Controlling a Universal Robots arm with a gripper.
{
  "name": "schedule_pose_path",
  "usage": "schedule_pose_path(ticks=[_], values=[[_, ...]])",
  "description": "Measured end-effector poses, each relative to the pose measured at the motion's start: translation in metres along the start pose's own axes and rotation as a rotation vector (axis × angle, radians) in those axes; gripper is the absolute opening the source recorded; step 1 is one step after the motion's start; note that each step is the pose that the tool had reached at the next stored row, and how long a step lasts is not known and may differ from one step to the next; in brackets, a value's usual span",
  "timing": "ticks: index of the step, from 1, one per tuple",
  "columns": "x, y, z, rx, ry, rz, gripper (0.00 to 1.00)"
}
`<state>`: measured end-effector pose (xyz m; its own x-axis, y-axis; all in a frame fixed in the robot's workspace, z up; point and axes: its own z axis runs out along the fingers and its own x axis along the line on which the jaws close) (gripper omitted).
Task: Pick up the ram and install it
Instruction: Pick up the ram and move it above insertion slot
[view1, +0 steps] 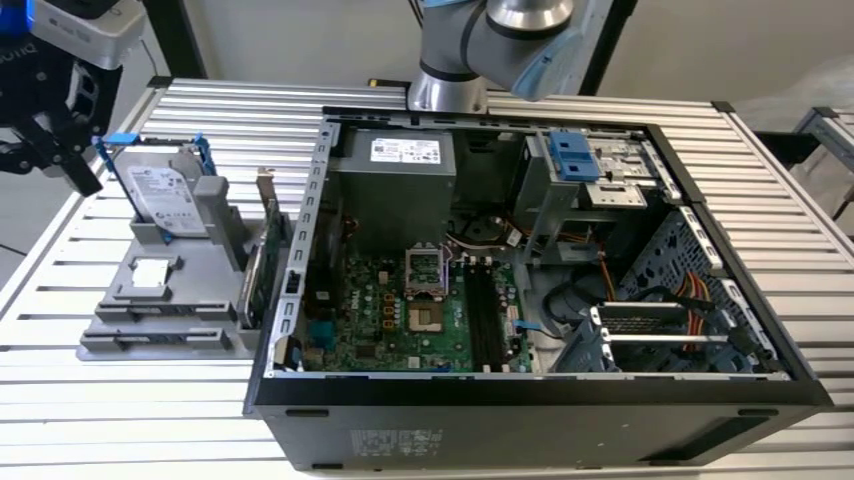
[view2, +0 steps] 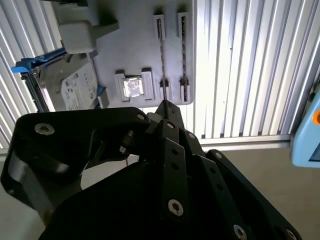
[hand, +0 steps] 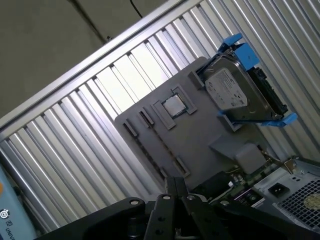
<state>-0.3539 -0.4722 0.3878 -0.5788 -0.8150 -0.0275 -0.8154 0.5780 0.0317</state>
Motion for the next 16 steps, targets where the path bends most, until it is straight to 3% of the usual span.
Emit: schedule_pose_path(ticks=[16], values=[[0.0, 0.0, 0.0, -0.004, 0.005, -0.168, 0.0]])
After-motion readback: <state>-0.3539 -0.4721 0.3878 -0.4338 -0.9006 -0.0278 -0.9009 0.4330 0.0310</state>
